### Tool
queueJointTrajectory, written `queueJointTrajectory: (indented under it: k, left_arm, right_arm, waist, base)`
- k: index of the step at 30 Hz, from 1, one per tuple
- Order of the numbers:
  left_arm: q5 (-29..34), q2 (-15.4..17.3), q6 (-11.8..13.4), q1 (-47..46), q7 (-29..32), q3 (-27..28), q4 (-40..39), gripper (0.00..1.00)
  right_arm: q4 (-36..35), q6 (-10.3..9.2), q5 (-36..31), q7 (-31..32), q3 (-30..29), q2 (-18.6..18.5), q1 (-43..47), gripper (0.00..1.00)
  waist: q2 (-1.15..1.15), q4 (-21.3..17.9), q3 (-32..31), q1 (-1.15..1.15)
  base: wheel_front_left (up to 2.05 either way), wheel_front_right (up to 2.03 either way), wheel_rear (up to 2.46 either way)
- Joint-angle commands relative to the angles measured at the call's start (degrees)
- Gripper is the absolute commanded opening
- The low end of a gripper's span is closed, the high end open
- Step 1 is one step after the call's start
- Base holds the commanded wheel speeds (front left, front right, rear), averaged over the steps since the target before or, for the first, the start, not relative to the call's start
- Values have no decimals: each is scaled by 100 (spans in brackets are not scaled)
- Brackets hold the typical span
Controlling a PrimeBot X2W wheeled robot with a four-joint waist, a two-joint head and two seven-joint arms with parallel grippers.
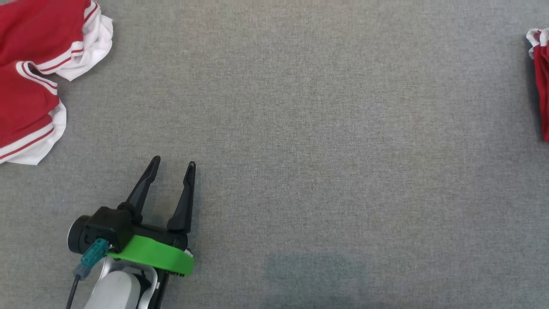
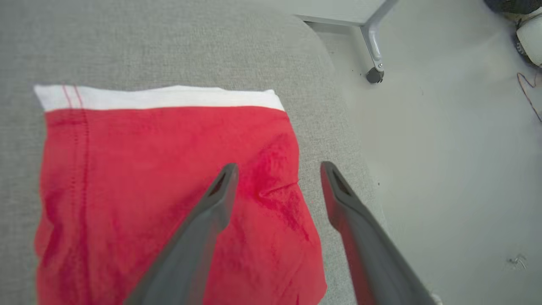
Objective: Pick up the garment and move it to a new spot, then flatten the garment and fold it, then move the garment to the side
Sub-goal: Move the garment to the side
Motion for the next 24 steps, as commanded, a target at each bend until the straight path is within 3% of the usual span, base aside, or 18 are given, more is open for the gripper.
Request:
queueJointTrajectory:
  k: [1,7,12,17,24]
  left_arm:
    - [-8,-23,25,62,-32,22,38,100]
    - [31,-28,117,274,-71,117,297,100]
    - [82,-64,196,553,-106,278,529,100]
    - [150,-55,216,816,-100,558,516,100]
    - [364,-123,16,1000,-102,939,582,100]
  right_arm:
    - [-101,-1,163,-340,31,18,63,100]
    - [-602,-1,523,-1901,300,86,588,100]
    - [-1211,0,695,-2923,556,363,1480,100]
    - [-1590,-1,646,-3557,965,847,2197,100]
    - [-1563,-4,152,-4754,1224,1773,3243,100]
  waist:
    - [49,18,-282,-1]
    - [49,176,-978,-1]
    - [49,378,-1524,-1]
    - [49,423,-1783,-1]
    - [49,585,-2006,-1]
  base:
    - [0,0,0]
    - [0,0,0]
    - [0,0,0]
    - [0,0,0]
    - [0,0,0]
